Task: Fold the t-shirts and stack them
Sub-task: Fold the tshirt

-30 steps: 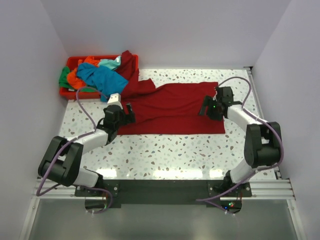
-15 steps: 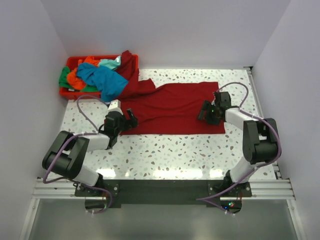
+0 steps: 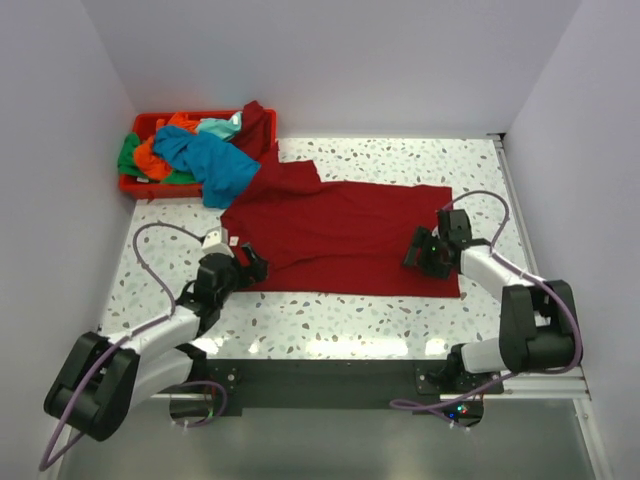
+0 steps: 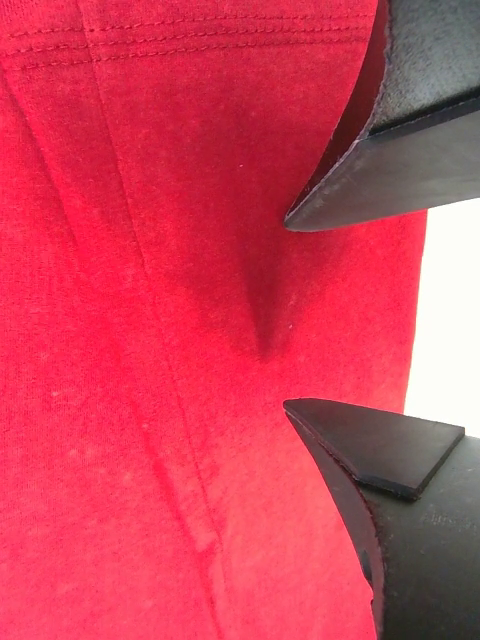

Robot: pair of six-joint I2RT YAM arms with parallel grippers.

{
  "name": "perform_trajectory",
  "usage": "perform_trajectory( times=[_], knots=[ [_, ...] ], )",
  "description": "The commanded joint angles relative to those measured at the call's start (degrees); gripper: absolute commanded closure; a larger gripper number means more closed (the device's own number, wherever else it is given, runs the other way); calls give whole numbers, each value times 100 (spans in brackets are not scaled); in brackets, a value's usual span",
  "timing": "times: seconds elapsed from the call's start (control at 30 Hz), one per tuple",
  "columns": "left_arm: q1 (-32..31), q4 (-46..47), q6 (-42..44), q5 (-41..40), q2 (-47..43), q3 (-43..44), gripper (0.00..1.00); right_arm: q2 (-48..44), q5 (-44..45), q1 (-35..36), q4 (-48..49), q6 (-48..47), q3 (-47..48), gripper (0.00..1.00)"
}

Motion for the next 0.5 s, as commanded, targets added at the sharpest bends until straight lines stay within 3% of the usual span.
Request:
perform_trajectory(
  times=[0.0, 0.27, 0.47],
  knots=[
    [-273, -565, -206, -346, -504, -114, 0, -434, 204, 4, -591, 84, -246, 28],
    [-1056, -1619, -514, -970, -1402, 9, 0, -1471, 230, 13, -1198, -21, -255, 28],
    [-1232, -1691, -348, -1050, -1693, 141, 0, -2253, -6, 110, -1515, -136, -9, 28]
  ],
)
